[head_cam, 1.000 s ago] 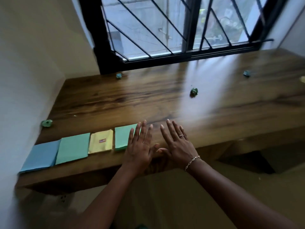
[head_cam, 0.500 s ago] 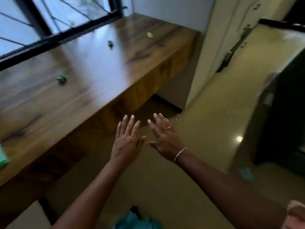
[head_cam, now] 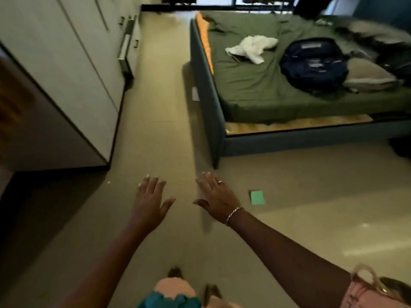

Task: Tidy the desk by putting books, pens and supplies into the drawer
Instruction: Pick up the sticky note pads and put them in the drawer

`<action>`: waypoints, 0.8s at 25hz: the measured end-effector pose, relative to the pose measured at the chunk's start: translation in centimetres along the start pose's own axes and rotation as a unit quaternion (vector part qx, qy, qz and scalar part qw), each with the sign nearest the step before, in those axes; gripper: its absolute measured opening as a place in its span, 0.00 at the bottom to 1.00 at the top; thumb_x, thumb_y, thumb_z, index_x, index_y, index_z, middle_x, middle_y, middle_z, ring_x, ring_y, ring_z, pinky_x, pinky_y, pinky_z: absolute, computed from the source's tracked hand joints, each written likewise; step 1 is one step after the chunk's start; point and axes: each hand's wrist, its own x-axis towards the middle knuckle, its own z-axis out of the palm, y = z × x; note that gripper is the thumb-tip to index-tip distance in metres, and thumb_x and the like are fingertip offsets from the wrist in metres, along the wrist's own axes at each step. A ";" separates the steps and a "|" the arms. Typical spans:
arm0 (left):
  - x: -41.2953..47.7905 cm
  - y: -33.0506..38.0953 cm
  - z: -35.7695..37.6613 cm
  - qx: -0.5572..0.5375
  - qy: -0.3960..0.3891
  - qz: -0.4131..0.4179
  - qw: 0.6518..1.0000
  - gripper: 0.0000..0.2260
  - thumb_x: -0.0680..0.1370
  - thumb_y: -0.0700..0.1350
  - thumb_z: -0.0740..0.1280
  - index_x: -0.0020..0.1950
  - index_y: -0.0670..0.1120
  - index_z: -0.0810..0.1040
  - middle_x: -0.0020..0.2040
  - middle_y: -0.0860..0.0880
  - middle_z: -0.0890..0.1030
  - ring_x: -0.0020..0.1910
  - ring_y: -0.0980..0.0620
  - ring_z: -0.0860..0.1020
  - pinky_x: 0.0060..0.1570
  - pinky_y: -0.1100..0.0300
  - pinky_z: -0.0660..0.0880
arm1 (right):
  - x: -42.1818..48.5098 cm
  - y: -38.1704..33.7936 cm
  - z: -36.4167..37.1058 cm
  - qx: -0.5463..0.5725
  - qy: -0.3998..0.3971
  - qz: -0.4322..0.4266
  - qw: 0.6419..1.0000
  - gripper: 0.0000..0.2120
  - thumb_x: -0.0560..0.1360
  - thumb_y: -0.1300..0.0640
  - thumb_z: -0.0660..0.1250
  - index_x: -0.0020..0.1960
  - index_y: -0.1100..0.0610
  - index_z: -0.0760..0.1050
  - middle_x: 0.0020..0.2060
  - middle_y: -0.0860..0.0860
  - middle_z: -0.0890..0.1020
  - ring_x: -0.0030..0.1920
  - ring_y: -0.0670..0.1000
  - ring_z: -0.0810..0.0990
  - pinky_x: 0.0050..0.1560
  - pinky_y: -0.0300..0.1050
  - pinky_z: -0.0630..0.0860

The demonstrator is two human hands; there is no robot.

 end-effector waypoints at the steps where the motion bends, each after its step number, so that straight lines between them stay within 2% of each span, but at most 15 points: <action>1: 2.0 1.1 0.9 0.008 -0.020 0.019 1.000 0.25 0.77 0.54 0.63 0.68 0.40 0.70 0.70 0.37 0.68 0.73 0.37 0.59 0.70 0.43 0.56 | -0.6 2.2 -0.2 -0.003 -0.001 0.030 1.000 0.27 0.69 0.39 0.54 0.57 0.57 0.73 0.53 0.60 0.81 0.50 0.60 0.82 0.45 0.50 0.80; 4: 8.2 4.0 3.7 0.014 -0.065 0.062 0.996 0.24 0.76 0.51 0.66 0.68 0.40 0.69 0.70 0.38 0.69 0.73 0.39 0.60 0.71 0.45 0.56 | -1.5 8.2 -0.9 -0.004 0.020 0.089 0.996 0.25 0.70 0.39 0.54 0.57 0.57 0.68 0.50 0.59 0.82 0.48 0.59 0.82 0.47 0.48 0.79; 6: 13.2 5.8 5.6 0.022 -0.089 0.085 0.992 0.24 0.77 0.51 0.65 0.68 0.40 0.69 0.69 0.40 0.70 0.72 0.40 0.62 0.70 0.47 0.58 | -1.6 12.4 -1.3 -0.025 0.036 0.123 0.991 0.24 0.70 0.39 0.55 0.56 0.57 0.70 0.47 0.58 0.82 0.46 0.56 0.83 0.46 0.45 0.79; 8: 18.5 7.8 7.5 0.017 -0.122 0.097 0.988 0.23 0.77 0.51 0.64 0.67 0.40 0.69 0.66 0.40 0.72 0.68 0.42 0.67 0.66 0.50 0.63 | -0.9 16.7 -1.6 -0.029 0.022 0.168 0.985 0.23 0.68 0.41 0.65 0.54 0.58 0.73 0.46 0.57 0.82 0.44 0.55 0.83 0.45 0.43 0.79; 10: 23.8 9.6 9.4 0.019 -0.169 0.089 0.981 0.22 0.78 0.51 0.63 0.68 0.40 0.68 0.66 0.41 0.73 0.66 0.44 0.69 0.63 0.53 0.66 | 0.1 21.3 -1.3 -0.011 0.007 0.210 0.978 0.25 0.62 0.44 0.75 0.52 0.59 0.77 0.45 0.57 0.82 0.43 0.56 0.83 0.42 0.44 0.80; 12: 28.0 10.8 11.3 0.022 -0.219 0.068 0.973 0.23 0.79 0.51 0.62 0.70 0.41 0.66 0.67 0.41 0.71 0.66 0.44 0.70 0.62 0.54 0.67 | 1.0 25.6 -0.9 -0.010 -0.003 0.248 0.969 0.24 0.62 0.47 0.75 0.52 0.61 0.78 0.45 0.57 0.82 0.42 0.56 0.83 0.40 0.44 0.80; 13: 29.6 11.2 12.1 0.021 -0.242 0.061 0.968 0.23 0.79 0.52 0.61 0.70 0.41 0.65 0.67 0.41 0.71 0.66 0.45 0.69 0.62 0.54 0.67 | 1.2 27.3 -0.7 0.000 -0.004 0.268 0.963 0.24 0.64 0.48 0.74 0.54 0.61 0.77 0.47 0.58 0.81 0.44 0.58 0.82 0.42 0.45 0.79; 16: 35.1 11.7 16.0 0.036 -0.296 0.032 0.954 0.22 0.80 0.52 0.60 0.69 0.41 0.66 0.66 0.42 0.72 0.65 0.45 0.70 0.61 0.56 0.68 | 1.4 33.2 2.0 0.048 -0.036 0.345 0.937 0.25 0.73 0.52 0.68 0.66 0.62 0.70 0.60 0.59 0.75 0.59 0.61 0.75 0.58 0.50 0.72; 17: 36.8 11.7 17.7 0.041 -0.312 0.017 0.949 0.21 0.80 0.52 0.60 0.68 0.41 0.67 0.66 0.42 0.72 0.64 0.46 0.71 0.60 0.56 0.68 | 1.1 35.0 3.7 0.050 -0.043 0.365 0.929 0.26 0.72 0.53 0.69 0.66 0.62 0.70 0.60 0.60 0.75 0.60 0.62 0.74 0.59 0.51 0.72; 18: 38.1 11.6 19.4 0.042 -0.325 -0.002 0.945 0.21 0.80 0.52 0.60 0.68 0.41 0.67 0.66 0.42 0.73 0.64 0.46 0.71 0.59 0.56 0.68 | 0.8 36.5 5.4 0.055 -0.052 0.377 0.923 0.26 0.69 0.53 0.72 0.64 0.63 0.72 0.57 0.60 0.77 0.57 0.62 0.77 0.56 0.52 0.74; 20: 39.9 11.2 23.8 0.040 -0.347 -0.043 0.936 0.22 0.79 0.51 0.62 0.68 0.40 0.68 0.65 0.42 0.73 0.64 0.46 0.72 0.58 0.57 0.69 | 0.3 39.4 9.8 0.064 -0.112 0.387 0.913 0.28 0.57 0.53 0.81 0.54 0.62 0.79 0.46 0.58 0.82 0.44 0.59 0.82 0.41 0.49 0.80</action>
